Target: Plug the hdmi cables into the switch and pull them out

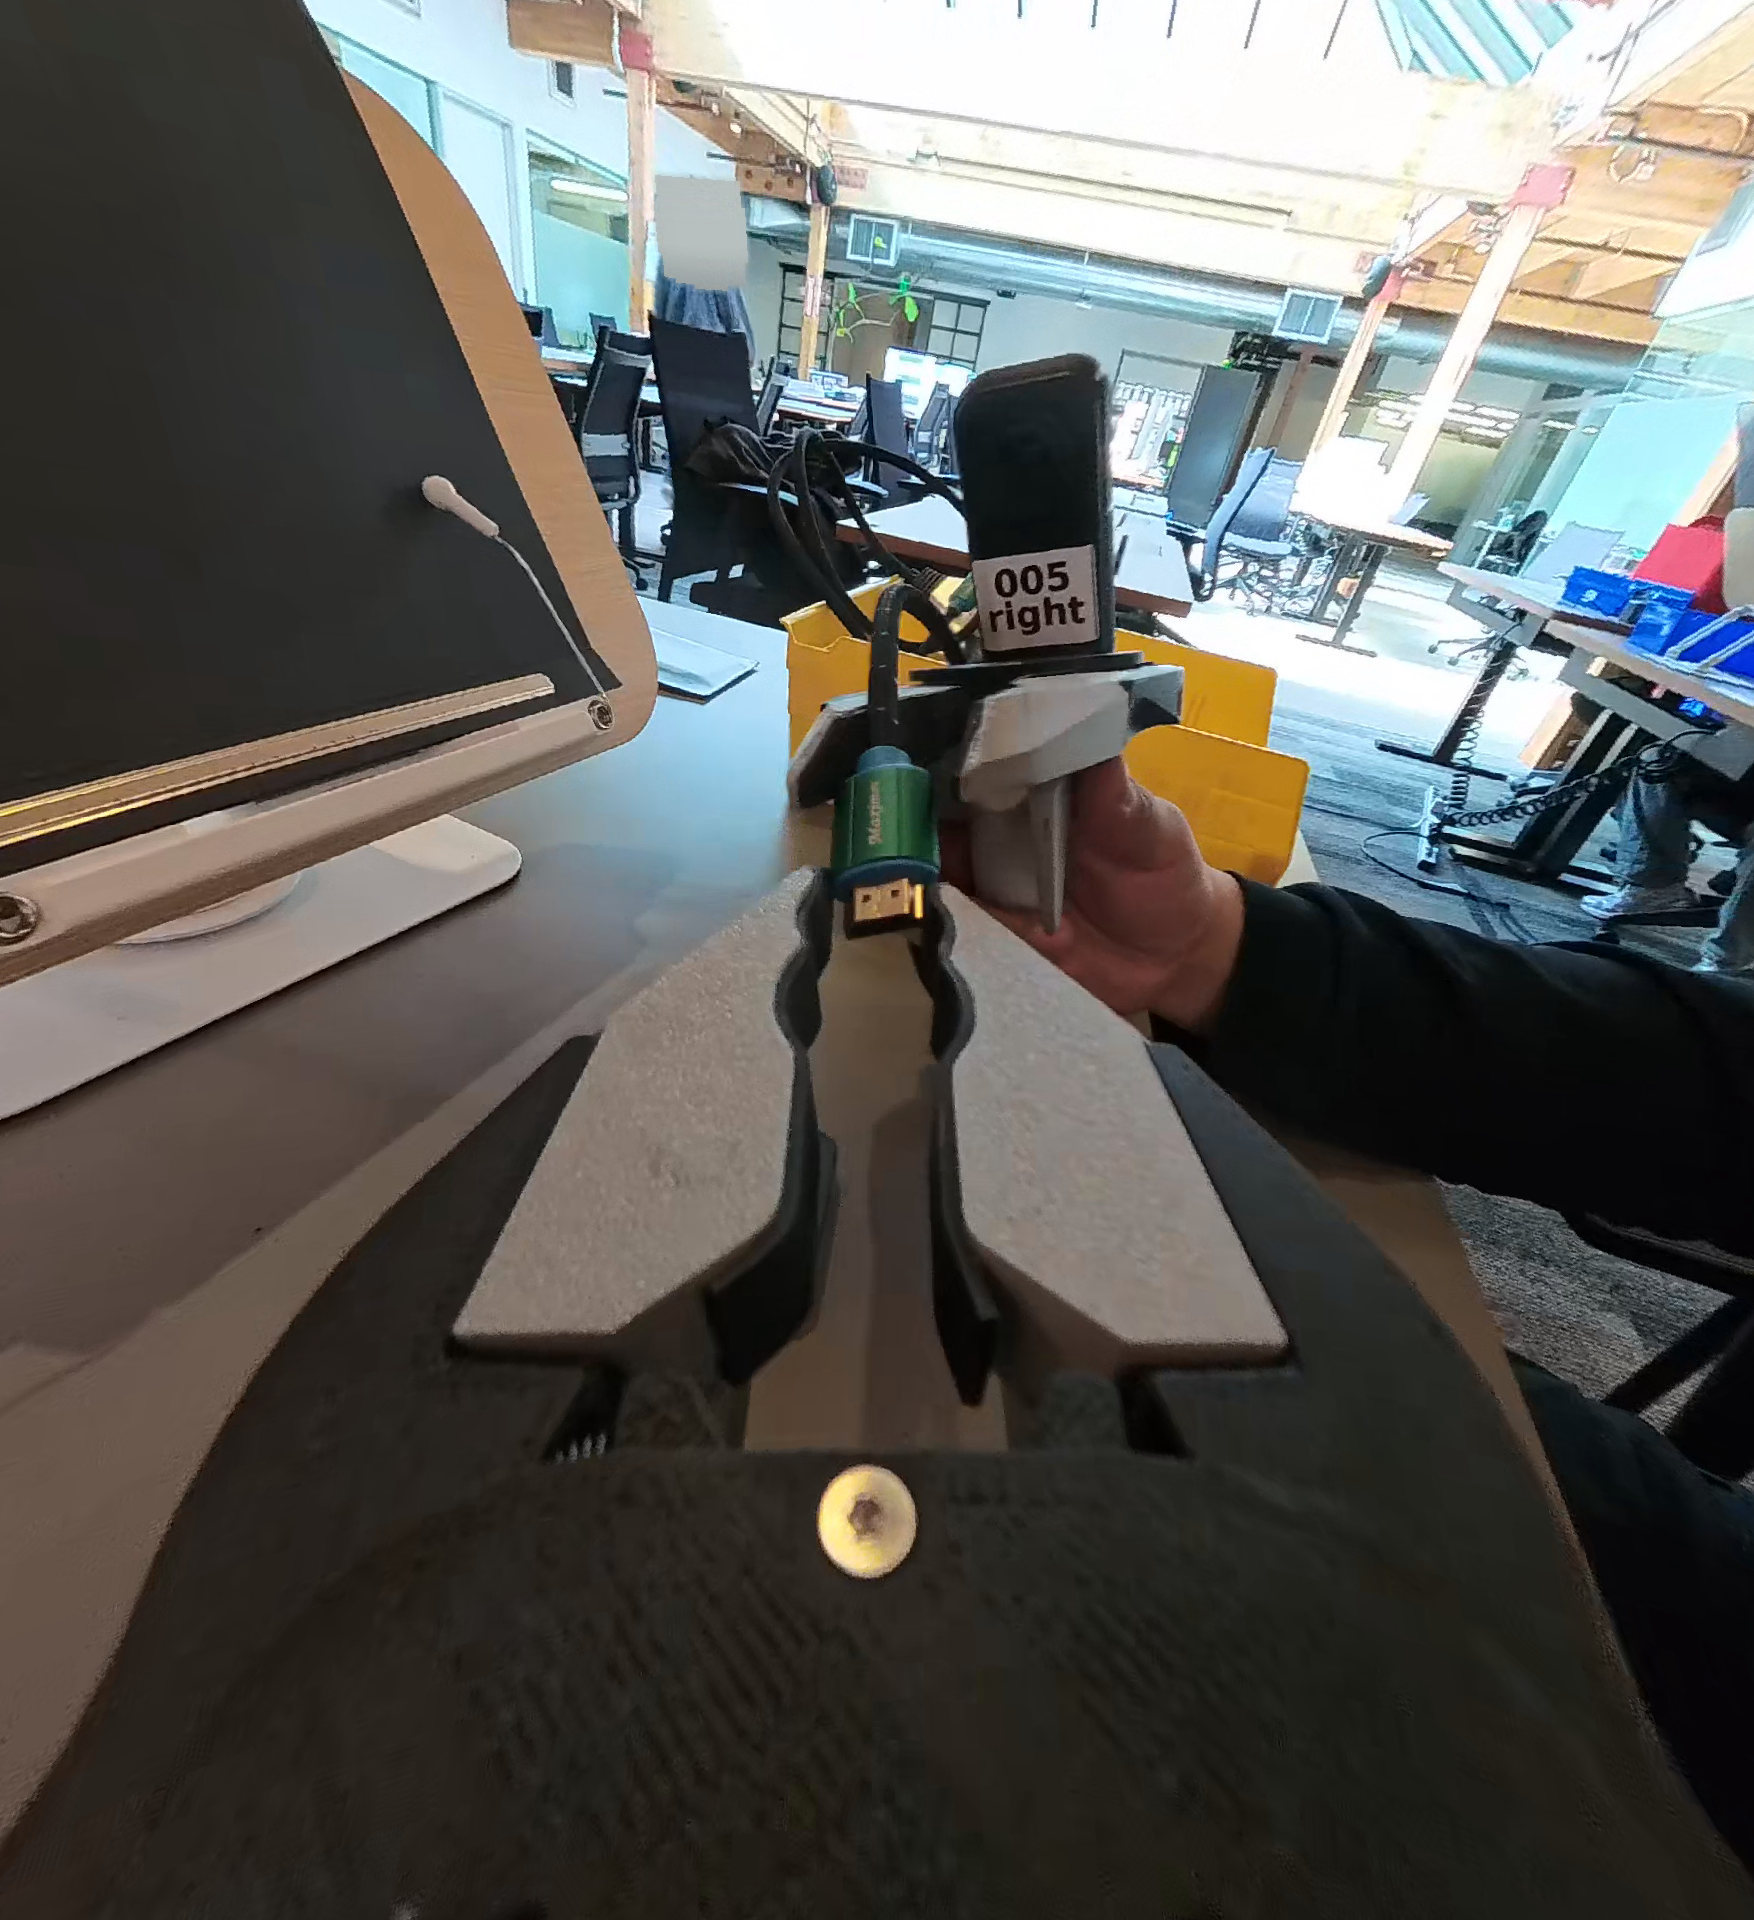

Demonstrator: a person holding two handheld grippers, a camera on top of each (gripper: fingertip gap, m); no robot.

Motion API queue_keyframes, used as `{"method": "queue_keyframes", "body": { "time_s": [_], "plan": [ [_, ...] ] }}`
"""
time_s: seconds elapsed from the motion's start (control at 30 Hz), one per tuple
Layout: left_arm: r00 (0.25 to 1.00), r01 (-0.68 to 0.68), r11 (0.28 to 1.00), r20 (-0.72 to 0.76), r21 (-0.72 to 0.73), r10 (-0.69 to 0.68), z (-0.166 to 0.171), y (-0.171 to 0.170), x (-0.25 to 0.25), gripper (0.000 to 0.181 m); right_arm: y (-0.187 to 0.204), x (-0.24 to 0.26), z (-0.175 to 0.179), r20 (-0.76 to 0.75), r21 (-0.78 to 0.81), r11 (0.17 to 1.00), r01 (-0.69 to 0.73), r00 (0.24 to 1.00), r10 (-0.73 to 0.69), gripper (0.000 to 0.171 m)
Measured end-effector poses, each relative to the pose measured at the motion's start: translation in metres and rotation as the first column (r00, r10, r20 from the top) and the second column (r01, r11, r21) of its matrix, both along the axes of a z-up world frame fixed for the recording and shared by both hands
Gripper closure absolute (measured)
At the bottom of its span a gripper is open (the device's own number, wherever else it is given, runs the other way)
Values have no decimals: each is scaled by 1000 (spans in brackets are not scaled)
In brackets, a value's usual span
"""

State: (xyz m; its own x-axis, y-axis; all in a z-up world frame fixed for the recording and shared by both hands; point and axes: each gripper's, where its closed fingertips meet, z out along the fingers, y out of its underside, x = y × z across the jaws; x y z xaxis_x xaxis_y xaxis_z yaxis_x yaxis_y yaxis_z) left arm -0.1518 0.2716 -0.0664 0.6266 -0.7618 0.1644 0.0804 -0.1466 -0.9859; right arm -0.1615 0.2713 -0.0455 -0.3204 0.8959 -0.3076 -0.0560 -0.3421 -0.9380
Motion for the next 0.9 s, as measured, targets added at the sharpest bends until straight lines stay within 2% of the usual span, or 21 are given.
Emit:
{"method": "queue_keyframes", "body": {
  "time_s": [0.2,0.33,0.43,0.53,0.63,0.7,0.87,0.9],
  "plan": [
    [998,56,998,37,-15,-55,3,-6,5,166,-6,1,-2,10,35,999,-26,1000,26,152],
    [999,46,999,19,-16,-46,1,-5,6,166,-4,1,-3,33,39,999,-18,999,17,152],
    [997,-16,1000,-76,-25,14,-11,2,1,168,5,-3,-12,86,37,999,17,996,-21,153],
    [971,-111,994,-211,13,111,-24,10,-10,169,25,-3,-20,132,35,991,126,983,-129,153],
    [921,-136,990,-366,26,137,-44,11,-13,159,55,3,-25,164,-5,965,264,952,-259,154],
    [872,-111,994,-481,-22,86,-68,7,-11,151,71,8,-31,191,-19,941,339,925,-330,154],
    [706,-180,984,-697,-8,124,-105,15,-27,129,75,13,-25,164,-81,937,341,932,-325,162],
    [678,-184,983,-723,4,130,-110,16,-30,131,74,13,-25,162,-79,939,336,933,-320,163]
  ]
}}
